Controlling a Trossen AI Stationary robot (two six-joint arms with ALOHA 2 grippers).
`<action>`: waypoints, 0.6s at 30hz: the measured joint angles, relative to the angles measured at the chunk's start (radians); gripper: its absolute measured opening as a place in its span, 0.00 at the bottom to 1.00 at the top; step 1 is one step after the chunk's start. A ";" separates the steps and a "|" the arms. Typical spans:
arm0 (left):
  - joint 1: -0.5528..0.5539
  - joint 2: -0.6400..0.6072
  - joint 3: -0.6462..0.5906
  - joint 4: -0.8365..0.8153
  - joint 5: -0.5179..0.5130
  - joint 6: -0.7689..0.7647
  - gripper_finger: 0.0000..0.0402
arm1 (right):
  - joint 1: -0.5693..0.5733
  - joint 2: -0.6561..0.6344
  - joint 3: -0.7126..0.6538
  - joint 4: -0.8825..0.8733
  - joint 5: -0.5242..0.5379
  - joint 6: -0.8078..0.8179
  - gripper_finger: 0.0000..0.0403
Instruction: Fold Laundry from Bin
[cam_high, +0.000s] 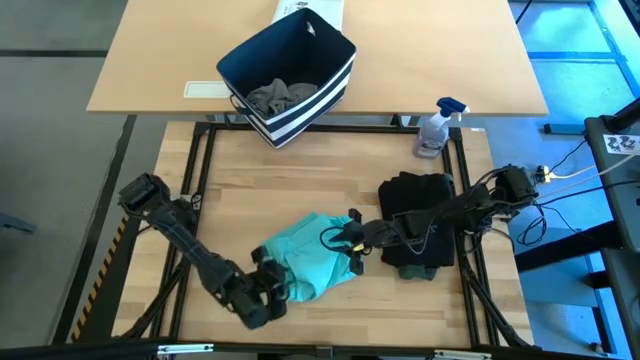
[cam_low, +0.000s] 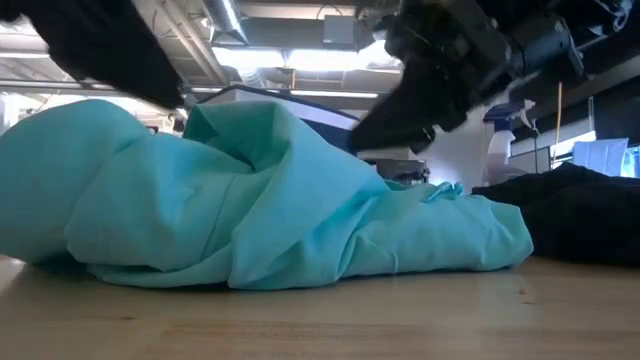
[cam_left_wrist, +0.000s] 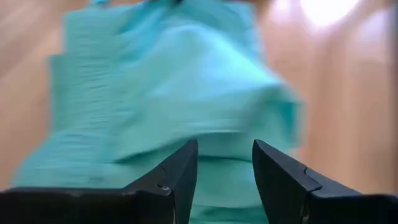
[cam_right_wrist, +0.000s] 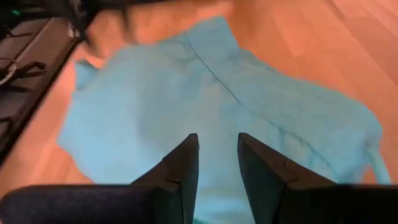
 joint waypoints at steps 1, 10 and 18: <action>0.017 0.000 0.000 -0.031 -0.001 -0.012 0.36 | 0.000 0.000 0.014 -0.009 -0.009 -0.007 0.28; 0.203 0.000 -0.073 -0.152 0.049 -0.010 0.30 | 0.000 0.000 0.052 -0.139 0.015 -0.026 0.28; 0.269 0.001 -0.101 -0.108 0.047 0.054 0.29 | -0.051 0.000 0.052 -0.116 0.073 -0.054 0.28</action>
